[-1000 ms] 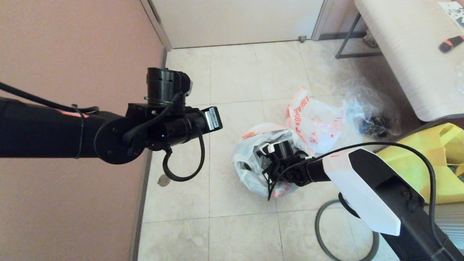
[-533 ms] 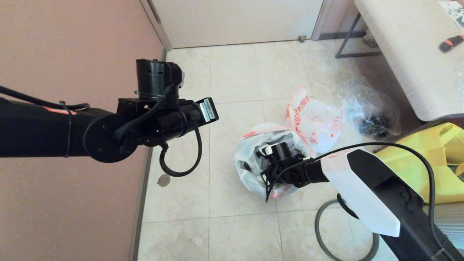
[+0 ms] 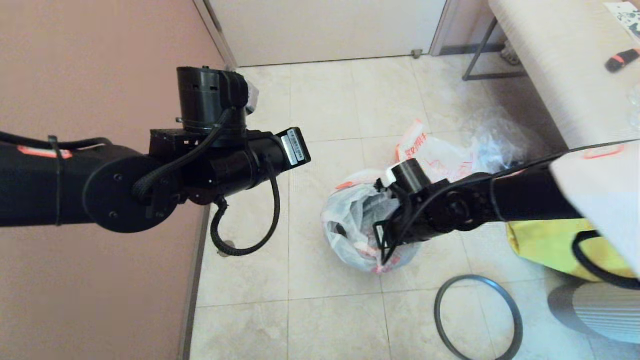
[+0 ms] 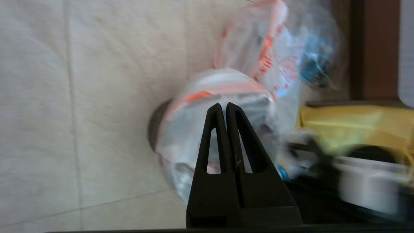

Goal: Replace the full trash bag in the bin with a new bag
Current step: Place the trash can ring on the trash can

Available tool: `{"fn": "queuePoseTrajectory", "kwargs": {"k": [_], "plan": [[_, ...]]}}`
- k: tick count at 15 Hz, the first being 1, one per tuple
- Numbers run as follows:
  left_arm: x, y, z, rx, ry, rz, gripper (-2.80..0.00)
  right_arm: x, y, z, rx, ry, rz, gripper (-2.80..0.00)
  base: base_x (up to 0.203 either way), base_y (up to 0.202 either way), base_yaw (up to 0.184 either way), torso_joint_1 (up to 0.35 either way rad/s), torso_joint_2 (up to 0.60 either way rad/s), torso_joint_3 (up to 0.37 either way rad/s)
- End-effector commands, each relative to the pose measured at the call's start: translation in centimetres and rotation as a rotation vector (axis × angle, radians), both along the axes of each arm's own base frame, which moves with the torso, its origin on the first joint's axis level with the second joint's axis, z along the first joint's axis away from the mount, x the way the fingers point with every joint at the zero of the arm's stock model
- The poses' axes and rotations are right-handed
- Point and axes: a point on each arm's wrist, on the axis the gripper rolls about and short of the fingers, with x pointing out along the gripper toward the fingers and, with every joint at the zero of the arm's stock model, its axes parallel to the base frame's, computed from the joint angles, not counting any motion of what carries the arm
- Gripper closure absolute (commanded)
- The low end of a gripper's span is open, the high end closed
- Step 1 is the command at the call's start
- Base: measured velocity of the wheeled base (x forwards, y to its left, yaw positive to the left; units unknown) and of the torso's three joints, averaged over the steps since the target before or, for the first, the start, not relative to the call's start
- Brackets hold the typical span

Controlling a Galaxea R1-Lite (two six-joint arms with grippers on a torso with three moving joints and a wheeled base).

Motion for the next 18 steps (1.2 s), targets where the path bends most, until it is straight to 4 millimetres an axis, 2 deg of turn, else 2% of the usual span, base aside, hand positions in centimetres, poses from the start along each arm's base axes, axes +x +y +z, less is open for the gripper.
{"fn": "queuePoseTrajectory", "kwargs": {"k": [1, 2, 3, 5, 7, 9, 12, 13, 15, 16, 18], "plan": [[-0.3, -0.8, -0.5, 0.007, 0.014, -0.021, 0.00, -5.1, -5.2, 5.9, 0.066, -0.051, -0.051, 0.00, 0.000, 0.000, 0.000, 0.000, 0.00, 0.000], [-0.4, -1.0, -0.6, 0.009, 0.016, -0.027, 0.00, -6.3, -8.9, 5.4, 0.055, 0.000, -0.113, 0.00, 0.000, 0.000, 0.000, 0.000, 0.00, 0.000], [-0.4, -1.1, -0.7, 0.007, 0.020, -0.030, 0.00, -6.6, -12.7, 4.6, 0.037, 0.046, -0.184, 0.00, 0.000, 0.000, 0.000, 0.000, 0.00, 0.000], [-0.6, -1.3, -0.9, 0.006, 0.025, -0.038, 0.00, -8.2, -18.9, 0.8, -0.055, 0.187, -0.261, 0.00, 0.000, 0.000, 0.000, 0.000, 0.00, 0.000], [-0.5, -1.4, -1.0, 0.008, 0.028, -0.038, 0.00, -8.4, -23.3, -2.4, -0.123, 0.260, -0.288, 0.00, 0.000, 0.000, 0.000, 0.000, 0.00, 0.000], [-0.2, -1.7, -1.6, 0.017, 0.043, -0.040, 0.00, -6.0, -25.7, -7.0, -0.160, 0.293, -0.291, 0.00, 0.000, 0.000, 0.000, 0.000, 0.00, 0.000], [0.3, -2.8, -3.2, 0.044, 0.077, -0.052, 0.00, -1.5, -28.4, -13.9, -0.233, 0.225, -0.298, 0.00, 0.000, 0.000, 0.000, 0.000, 0.00, 0.000], [0.6, -3.1, -3.8, 0.056, 0.091, -0.055, 0.00, 0.2, -29.1, -15.4, -0.259, 0.181, -0.304, 0.00, 0.000, 0.000, 0.000, 0.000, 0.00, 0.000], [1.2, -3.5, -4.9, 0.080, 0.113, -0.051, 0.00, 4.3, -30.5, -16.4, -0.301, 0.058, -0.317, 0.00, 0.000, 0.000, 0.000, 0.000, 0.00, 0.000], [1.5, -3.8, -5.5, 0.094, 0.122, -0.038, 0.00, 5.7, -31.0, -17.5, -0.317, 0.041, -0.314, 0.00, 0.000, 0.000, 0.000, 0.000, 0.00, 0.000], [1.3, -3.9, -5.2, 0.091, 0.115, -0.041, 0.00, 7.5, -31.8, -19.9, -0.336, 0.061, -0.302, 0.00, 0.000, 0.000, 0.000, 0.000, 0.00, 0.000]]}}
